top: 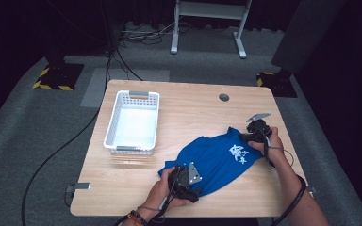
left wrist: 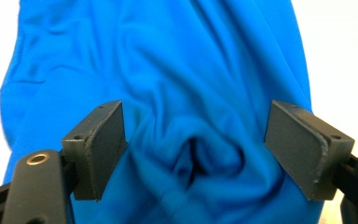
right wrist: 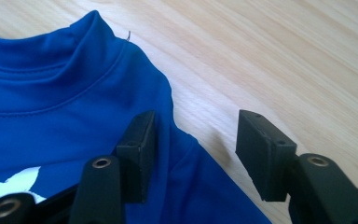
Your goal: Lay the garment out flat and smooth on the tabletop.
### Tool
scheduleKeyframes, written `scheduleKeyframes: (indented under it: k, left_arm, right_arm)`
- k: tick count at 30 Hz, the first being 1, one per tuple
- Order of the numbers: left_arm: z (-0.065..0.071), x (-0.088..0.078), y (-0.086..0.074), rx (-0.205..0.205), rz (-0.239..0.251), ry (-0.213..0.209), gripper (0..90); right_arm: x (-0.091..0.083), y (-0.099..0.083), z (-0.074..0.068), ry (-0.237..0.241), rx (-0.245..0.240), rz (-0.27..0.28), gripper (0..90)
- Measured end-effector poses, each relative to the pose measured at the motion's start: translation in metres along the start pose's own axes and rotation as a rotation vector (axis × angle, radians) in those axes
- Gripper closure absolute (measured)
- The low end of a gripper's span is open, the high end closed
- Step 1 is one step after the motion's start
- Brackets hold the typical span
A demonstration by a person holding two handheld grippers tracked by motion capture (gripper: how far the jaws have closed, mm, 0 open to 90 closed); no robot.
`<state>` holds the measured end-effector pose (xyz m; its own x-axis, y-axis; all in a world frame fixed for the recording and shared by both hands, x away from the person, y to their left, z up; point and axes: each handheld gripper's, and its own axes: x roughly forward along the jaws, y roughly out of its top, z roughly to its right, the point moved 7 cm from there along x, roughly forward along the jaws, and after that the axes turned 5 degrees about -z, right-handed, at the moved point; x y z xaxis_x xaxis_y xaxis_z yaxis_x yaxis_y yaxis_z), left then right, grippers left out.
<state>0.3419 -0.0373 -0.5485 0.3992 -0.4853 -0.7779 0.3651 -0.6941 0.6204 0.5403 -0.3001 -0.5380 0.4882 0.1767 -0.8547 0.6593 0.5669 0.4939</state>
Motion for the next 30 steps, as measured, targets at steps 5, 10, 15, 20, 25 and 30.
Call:
scheduleKeyframes:
  k: [5, 10, 15, 20, 25, 30]
  left_arm:
    - [-0.004, -0.002, 0.001, -0.021, 0.011, 0.002, 19.3]
    - [-0.004, -0.002, 0.001, -0.024, 0.017, 0.001, 18.8]
    - [-0.004, -0.003, 0.001, -0.026, 0.017, 0.006, 18.5]
    - [-0.005, -0.002, 0.000, -0.026, 0.010, 0.006, 18.4]
    - [-0.005, -0.001, -0.001, -0.024, 0.005, 0.008, 18.2]
    - [-0.006, 0.000, -0.002, -0.024, 0.000, 0.004, 18.2]
  right_arm:
    - [0.000, -0.002, 0.007, -0.053, 0.017, 0.017, 44.4]
    - [-0.009, -0.004, 0.002, -0.044, 0.008, 0.053, 40.8]
    - [-0.030, -0.005, -0.015, 0.002, -0.034, 0.120, 35.5]
    - [-0.048, -0.016, -0.058, 0.109, -0.185, 0.134, 29.3]
    - [-0.054, -0.030, -0.095, 0.204, -0.278, 0.139, 28.5]
    - [-0.049, -0.044, -0.124, 0.258, -0.346, 0.110, 27.8]
